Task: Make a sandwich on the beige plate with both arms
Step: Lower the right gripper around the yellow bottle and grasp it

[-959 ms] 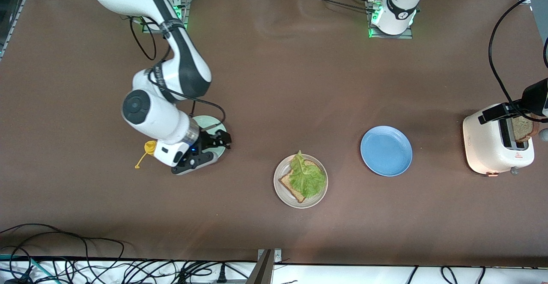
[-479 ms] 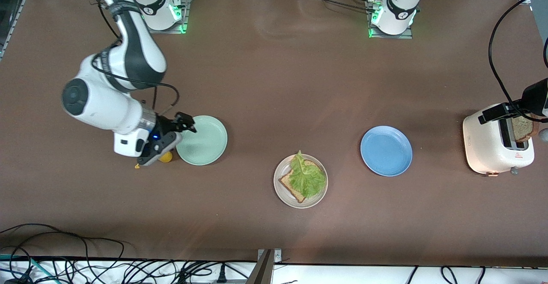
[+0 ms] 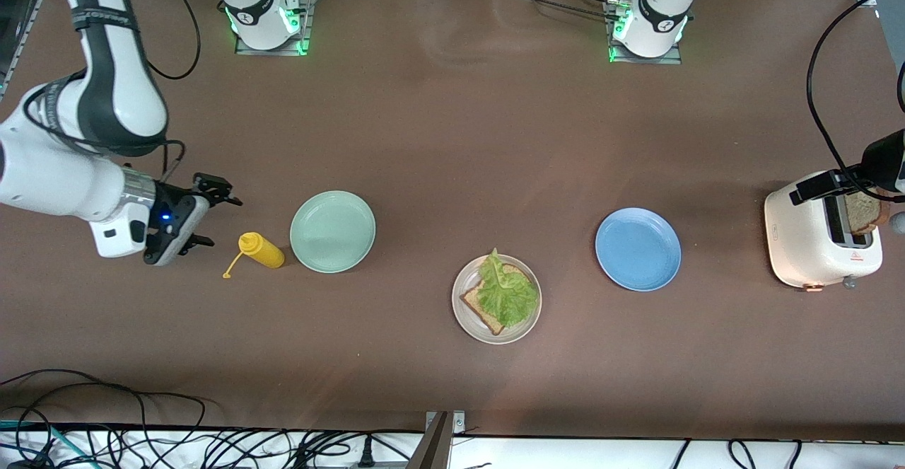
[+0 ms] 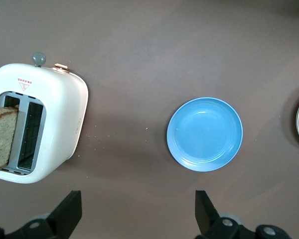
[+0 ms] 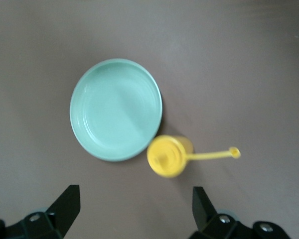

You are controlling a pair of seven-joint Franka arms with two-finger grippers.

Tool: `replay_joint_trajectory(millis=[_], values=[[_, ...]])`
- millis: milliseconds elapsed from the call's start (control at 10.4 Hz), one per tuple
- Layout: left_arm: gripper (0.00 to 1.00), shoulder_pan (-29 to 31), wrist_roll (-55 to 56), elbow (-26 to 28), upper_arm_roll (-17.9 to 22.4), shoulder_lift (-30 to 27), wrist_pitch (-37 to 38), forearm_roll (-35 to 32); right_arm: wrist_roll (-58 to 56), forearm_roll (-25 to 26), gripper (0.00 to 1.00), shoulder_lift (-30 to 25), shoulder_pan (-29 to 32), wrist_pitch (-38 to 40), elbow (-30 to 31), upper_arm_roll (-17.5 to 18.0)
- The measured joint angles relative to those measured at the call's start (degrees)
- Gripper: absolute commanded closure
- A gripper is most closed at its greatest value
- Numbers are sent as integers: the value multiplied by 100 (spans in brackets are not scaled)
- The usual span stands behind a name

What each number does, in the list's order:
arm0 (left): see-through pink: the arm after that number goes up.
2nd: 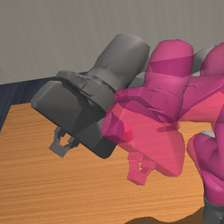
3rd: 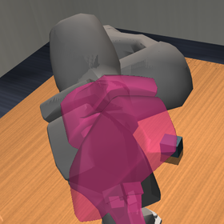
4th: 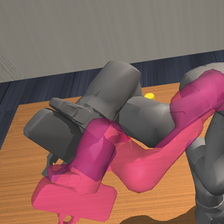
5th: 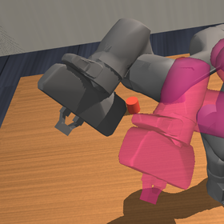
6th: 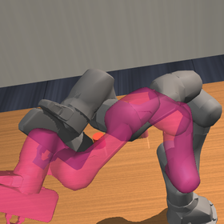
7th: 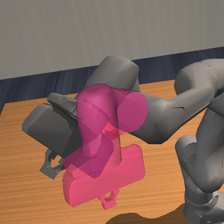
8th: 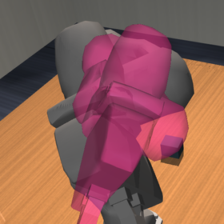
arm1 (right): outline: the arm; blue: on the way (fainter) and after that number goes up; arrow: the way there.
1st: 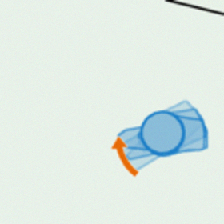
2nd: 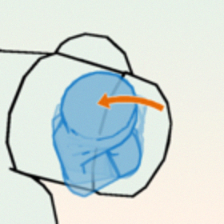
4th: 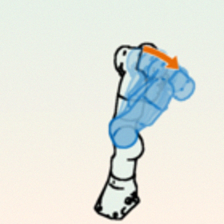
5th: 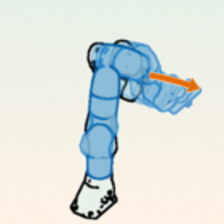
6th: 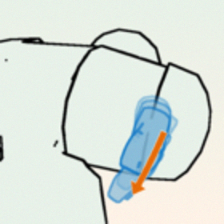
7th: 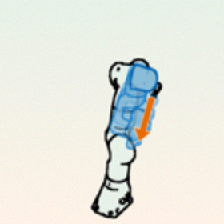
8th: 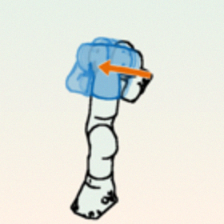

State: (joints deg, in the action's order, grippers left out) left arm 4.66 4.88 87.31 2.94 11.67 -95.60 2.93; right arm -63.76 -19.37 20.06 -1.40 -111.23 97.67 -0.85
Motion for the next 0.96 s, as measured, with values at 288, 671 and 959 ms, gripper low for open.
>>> replay_joint_trajectory(millis=[288,671,959], values=[[0,-1,0,1,0,0,0,0,-1396,-431,0,164,479,441,13,-20],[0,-1,0,16,-1,3,22,0,-3633,-1502,0,865,882,838,-52,-398],[0,5,-35,24,13,4,50,-1,-4717,-2345,0,1432,1161,1297,-170,-446]])
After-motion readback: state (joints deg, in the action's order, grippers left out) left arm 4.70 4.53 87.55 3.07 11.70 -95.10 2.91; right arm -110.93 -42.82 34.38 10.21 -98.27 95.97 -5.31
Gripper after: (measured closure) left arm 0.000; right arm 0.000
